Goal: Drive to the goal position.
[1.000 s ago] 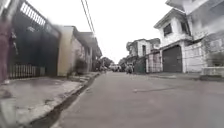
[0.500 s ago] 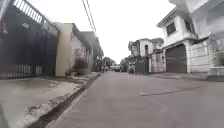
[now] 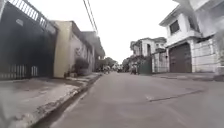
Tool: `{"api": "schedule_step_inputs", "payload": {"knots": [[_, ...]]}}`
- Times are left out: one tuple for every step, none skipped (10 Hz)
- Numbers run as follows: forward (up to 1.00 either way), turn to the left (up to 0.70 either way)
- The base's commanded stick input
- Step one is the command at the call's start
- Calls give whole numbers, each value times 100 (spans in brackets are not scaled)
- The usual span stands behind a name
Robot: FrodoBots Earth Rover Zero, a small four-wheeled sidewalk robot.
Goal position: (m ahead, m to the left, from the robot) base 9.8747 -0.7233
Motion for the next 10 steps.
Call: {"api": "schedule_step_inputs", "payload": {"knots": [[70, -31], [70, 0], [70, 0], [70, 0], [70, 0], [70, 0], [70, 0], [70, 0], [70, -10], [70, -23]]}}
